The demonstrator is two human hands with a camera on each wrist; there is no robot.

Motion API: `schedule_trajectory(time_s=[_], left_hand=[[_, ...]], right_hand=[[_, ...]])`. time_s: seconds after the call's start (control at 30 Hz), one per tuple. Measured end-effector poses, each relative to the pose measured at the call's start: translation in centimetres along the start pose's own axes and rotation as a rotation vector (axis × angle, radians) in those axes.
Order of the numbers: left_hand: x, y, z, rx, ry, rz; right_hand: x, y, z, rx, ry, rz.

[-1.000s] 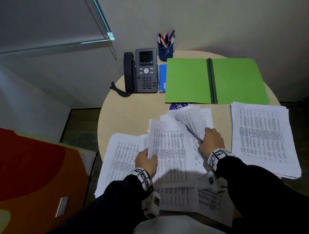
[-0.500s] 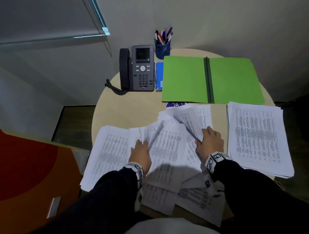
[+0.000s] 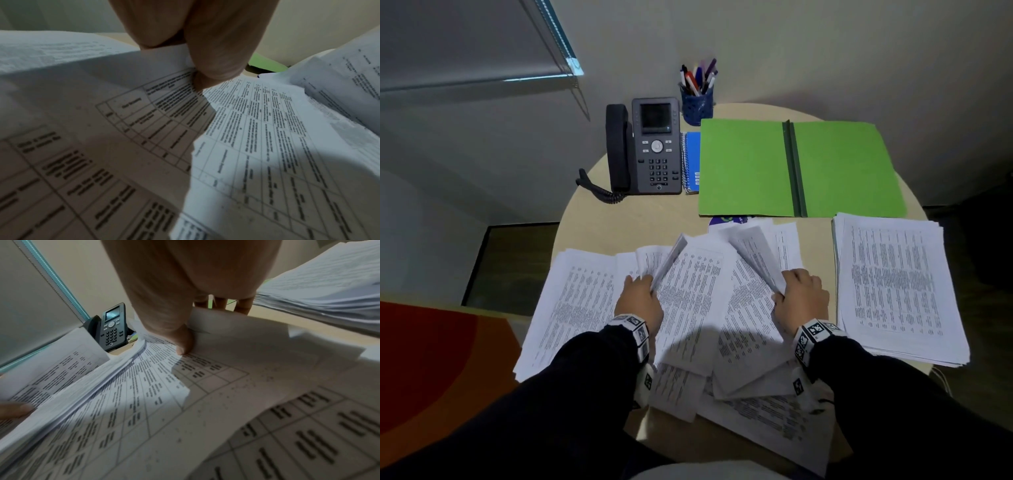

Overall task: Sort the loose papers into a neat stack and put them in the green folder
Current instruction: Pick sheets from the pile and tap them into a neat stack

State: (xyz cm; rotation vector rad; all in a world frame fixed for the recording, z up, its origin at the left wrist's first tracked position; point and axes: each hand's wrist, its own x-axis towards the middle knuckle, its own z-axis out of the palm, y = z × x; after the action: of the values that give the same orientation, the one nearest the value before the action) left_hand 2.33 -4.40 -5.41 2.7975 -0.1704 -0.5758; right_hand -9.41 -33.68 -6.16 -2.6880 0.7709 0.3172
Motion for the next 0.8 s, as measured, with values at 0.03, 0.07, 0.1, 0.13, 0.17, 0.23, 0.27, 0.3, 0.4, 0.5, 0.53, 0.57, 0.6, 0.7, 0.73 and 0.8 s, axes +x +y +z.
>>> schedule_trajectory(time_s=[0.03, 0.07, 0.1, 0.13, 0.17, 0.23, 0.27, 0.3, 0.4, 0.5, 0.53, 0.57, 0.6, 0.7, 0.73, 0.8], left_hand=[[0.1, 0.3, 0.1, -0.01, 0.006, 0.001], [0.3, 0.6, 0.1, -0.007, 0.01, 0.007], [0.4, 0.8, 0.2, 0.009, 0.01, 0.01], [0.4, 0.9, 0.2, 0.032, 0.01, 0.004], [0.3, 0.9, 0.3, 0.053, 0.024, -0.002], [0.0, 0.5, 1.0, 0.111, 0.06, 0.003], [-0.2, 0.4, 1.4, 0.132, 0.074, 0.004], [-0.4, 0.4, 1.8, 0.141, 0.068, 0.0], [-0.7, 0.7, 2.1, 0.166, 0.061, 0.003], [-1.0, 1.1, 1.6, 0.155, 0.071, -0.004], [-1.1, 1.2, 1.5, 0.148, 0.074, -0.009], [-1.2, 1.2, 1.6, 0.14, 0.076, -0.013], [-1.2, 1.3, 1.6, 0.132, 0.077, -0.017], [-1.3, 1.4, 1.6, 0.121, 0.078, -0.013], [-1.3, 1.4, 1.6, 0.129, 0.081, -0.002], [-1.4, 1.4, 1.5, 0.145, 0.096, 0.02]], right_hand=[[0.0, -0.1, 0.0, -0.001, 0.004, 0.008], [-0.1, -0.2, 0.1, 0.001, 0.01, 0.015], [-0.2, -0.3, 0.2, 0.006, 0.015, 0.025], [-0.2, -0.4, 0.3, 0.009, 0.015, 0.038], [-0.2, -0.5, 0.4, 0.007, 0.008, 0.057], [-0.1, -0.7, 0.5, -0.005, -0.023, 0.098], [0.1, -0.7, 0.5, -0.009, -0.043, 0.109], [0.3, -0.5, 0.5, -0.01, -0.064, 0.112], [0.6, 0.0, 0.5, -0.028, -0.104, 0.094], [0.6, 0.0, 0.7, -0.039, -0.094, 0.094], [0.5, -0.1, 0.8, -0.036, -0.086, 0.092], [0.5, -0.2, 0.9, -0.037, -0.079, 0.085], [0.5, -0.2, 1.1, -0.043, -0.076, 0.079], [0.5, -0.3, 1.2, -0.042, -0.071, 0.074], [0.4, -0.3, 1.2, -0.044, -0.064, 0.072], [0.2, -0.3, 1.2, -0.052, -0.042, 0.065]])
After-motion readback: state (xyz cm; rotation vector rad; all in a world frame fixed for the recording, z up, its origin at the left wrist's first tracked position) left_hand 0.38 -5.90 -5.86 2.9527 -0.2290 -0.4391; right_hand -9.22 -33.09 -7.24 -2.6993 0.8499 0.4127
